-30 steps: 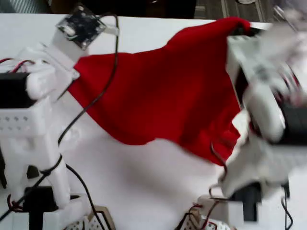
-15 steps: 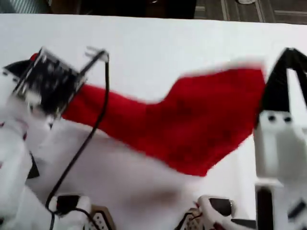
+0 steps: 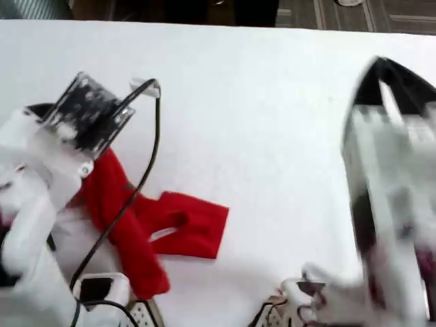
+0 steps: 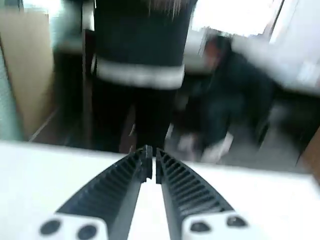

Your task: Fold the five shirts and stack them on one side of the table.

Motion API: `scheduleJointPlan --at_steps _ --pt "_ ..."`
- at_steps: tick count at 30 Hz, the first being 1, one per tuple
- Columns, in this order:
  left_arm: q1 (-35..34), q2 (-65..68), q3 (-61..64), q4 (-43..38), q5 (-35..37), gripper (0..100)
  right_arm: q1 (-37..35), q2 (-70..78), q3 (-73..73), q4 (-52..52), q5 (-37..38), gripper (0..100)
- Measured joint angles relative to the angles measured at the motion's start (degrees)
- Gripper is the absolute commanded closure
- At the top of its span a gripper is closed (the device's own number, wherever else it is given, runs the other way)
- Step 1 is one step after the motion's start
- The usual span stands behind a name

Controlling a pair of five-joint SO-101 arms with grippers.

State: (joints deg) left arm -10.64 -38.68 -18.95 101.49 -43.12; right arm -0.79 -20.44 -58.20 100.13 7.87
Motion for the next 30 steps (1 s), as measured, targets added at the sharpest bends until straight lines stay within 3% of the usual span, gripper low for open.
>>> scheduleJointPlan --at_steps 5,10,18,26,30 --pt "-7.0 0.0 10.5 -0.8 -5.5 98 -4.0 8.5 22.6 0.1 -2.1 85.8" --pt "-18.5 0.1 22.5 -7.9 -10.0 98 -15.1 15.4 46.4 -1.4 -0.4 87.5" --pt "-36.3 0.1 38.5 -22.5 -13.5 98 -34.6 20.4 67.3 -12.5 5.0 87.2" --pt "-39.7 0.1 42.1 -25.2 -16.0 98 -47.6 23.7 74.9 -19.7 5.4 87.2" --pt "-39.9 0.2 42.1 -25.4 -16.0 98 -49.9 26.0 75.1 -20.0 7.9 87.2"
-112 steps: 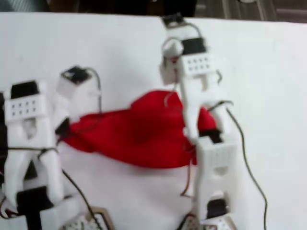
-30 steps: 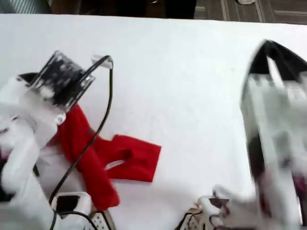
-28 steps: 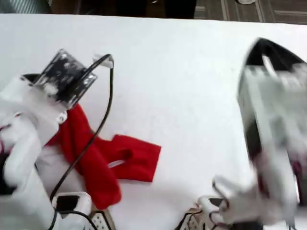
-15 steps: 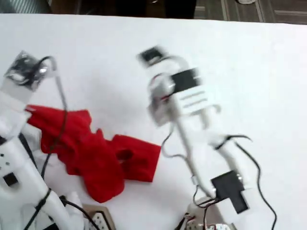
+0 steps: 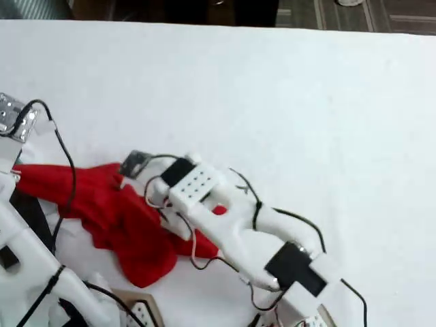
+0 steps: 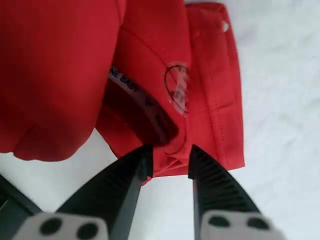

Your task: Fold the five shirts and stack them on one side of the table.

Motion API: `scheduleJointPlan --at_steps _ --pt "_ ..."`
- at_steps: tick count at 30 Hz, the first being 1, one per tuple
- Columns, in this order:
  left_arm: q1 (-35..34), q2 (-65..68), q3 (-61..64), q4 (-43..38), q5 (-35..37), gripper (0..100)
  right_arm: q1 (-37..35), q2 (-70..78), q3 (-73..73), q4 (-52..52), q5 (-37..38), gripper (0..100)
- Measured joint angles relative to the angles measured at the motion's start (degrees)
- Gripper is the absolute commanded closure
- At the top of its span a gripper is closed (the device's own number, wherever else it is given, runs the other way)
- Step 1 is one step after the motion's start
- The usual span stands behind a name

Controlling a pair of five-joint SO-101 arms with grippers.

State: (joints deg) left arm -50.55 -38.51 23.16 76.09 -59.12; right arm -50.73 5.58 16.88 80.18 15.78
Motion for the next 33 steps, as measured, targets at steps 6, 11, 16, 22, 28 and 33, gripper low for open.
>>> scheduleJointPlan --at_steps 6,11,16,22,28,33 --pt "0.1 0.0 0.0 0.0 0.0 98 0.0 4.7 0.0 -1.8 2.3 87.2" --pt "0.1 0.0 0.0 0.0 0.0 98 0.0 9.1 -1.4 -2.9 2.9 95.3" --pt "0.1 0.0 0.0 0.0 0.0 98 0.4 10.5 -3.9 -2.9 2.9 97.7" --pt "0.1 0.0 0.2 0.0 0.0 98 9.7 10.5 -7.6 -3.1 3.0 97.8" --pt "0.7 0.0 1.1 0.1 0.0 98 24.3 10.5 -13.3 -3.0 4.7 97.8" --pt "10.5 0.0 9.1 2.3 0.0 98 33.0 10.5 -21.1 -2.9 8.6 97.8"
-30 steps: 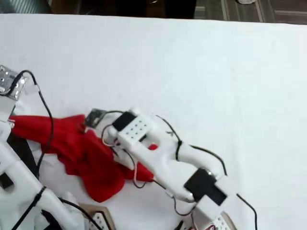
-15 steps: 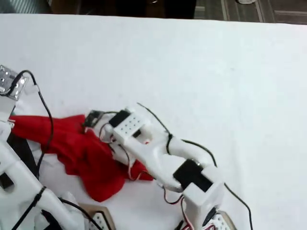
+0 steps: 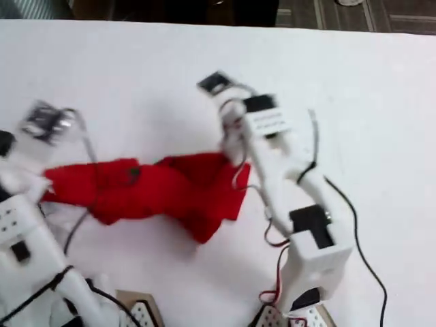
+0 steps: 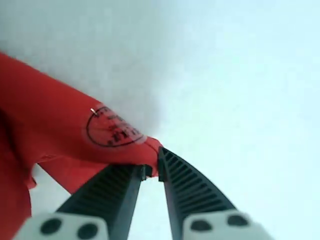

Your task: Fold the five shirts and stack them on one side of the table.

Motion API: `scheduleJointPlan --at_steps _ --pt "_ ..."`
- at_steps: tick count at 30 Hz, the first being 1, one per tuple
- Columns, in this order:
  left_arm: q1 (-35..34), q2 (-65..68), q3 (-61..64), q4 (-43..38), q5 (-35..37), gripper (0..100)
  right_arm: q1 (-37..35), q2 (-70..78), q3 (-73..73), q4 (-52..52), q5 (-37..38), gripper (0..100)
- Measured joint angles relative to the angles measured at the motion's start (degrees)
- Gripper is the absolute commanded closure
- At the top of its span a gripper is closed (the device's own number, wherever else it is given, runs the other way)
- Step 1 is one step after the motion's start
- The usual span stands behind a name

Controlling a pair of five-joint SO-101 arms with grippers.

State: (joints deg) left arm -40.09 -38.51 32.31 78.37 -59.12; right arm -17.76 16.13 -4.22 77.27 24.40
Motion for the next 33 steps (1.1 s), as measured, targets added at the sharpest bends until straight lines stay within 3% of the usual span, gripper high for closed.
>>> scheduleJointPlan --at_steps 3,9,14,17,22,26,33 --pt "8.2 0.0 2.6 0.0 2.1 98 6.0 0.0 -5.9 0.8 2.8 97.8" --pt "26.1 0.0 -2.7 0.4 15.1 98 19.6 0.6 -21.2 3.8 7.6 97.8" --pt "37.1 0.0 -5.9 0.5 20.7 98 25.1 0.6 -28.1 3.9 9.1 97.4" --pt "39.1 0.0 -1.9 -0.7 21.3 98 25.6 1.7 -28.3 3.9 9.1 91.5" --pt "38.9 0.0 9.6 -7.0 21.3 98 26.1 5.5 -28.3 4.7 9.1 67.9" --pt "37.6 0.0 16.8 -11.4 21.3 98 27.5 6.0 -28.3 8.1 9.0 72.5" --pt "37.6 0.0 22.7 -18.2 21.3 98 26.8 5.1 -27.6 21.3 5.8 91.6"
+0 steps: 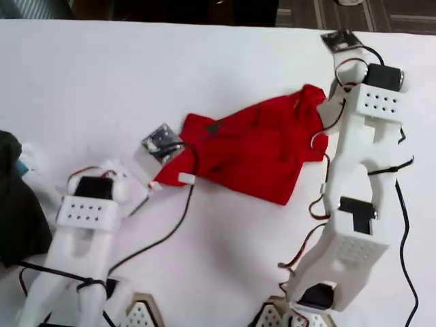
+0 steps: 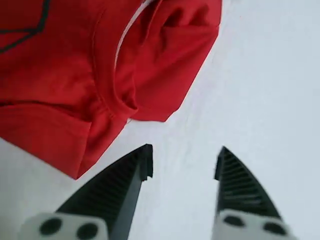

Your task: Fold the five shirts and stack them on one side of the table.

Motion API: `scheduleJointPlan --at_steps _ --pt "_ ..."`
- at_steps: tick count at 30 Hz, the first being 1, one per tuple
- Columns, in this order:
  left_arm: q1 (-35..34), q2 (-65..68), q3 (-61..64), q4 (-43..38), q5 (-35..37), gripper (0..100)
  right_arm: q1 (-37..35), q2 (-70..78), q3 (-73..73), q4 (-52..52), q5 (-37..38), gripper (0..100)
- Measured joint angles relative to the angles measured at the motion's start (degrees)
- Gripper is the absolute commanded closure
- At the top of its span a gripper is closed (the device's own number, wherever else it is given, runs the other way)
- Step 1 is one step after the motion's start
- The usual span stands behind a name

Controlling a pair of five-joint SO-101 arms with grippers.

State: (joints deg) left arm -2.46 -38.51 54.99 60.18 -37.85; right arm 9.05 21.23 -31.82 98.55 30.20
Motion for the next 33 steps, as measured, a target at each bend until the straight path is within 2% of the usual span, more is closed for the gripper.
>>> scheduleJointPlan --at_steps 3,7,10,14,20,26,33 --pt "0.0 0.0 2.6 -3.3 0.0 98 -2.0 -2.1 6.5 1.5 -0.2 92.1" --pt "0.0 0.0 5.5 -7.7 0.0 98 -6.2 -5.1 20.0 0.6 -0.7 83.3" --pt "0.0 0.0 6.9 -10.4 0.0 98 -8.1 -7.3 30.1 -5.7 -2.5 77.4" --pt "0.1 0.0 7.1 -11.6 0.0 98 -9.1 -8.2 37.7 -14.2 -3.5 76.9" --pt "0.0 0.0 7.5 -11.8 0.0 98 -12.4 -8.3 39.3 -19.9 -6.9 77.0" --pt "0.0 0.0 7.5 -11.8 0.0 98 -17.1 -7.6 39.3 -24.2 -10.6 84.1" --pt "0.0 0.0 7.5 -11.8 0.0 98 -17.7 -4.0 39.3 -26.9 -11.3 84.4"
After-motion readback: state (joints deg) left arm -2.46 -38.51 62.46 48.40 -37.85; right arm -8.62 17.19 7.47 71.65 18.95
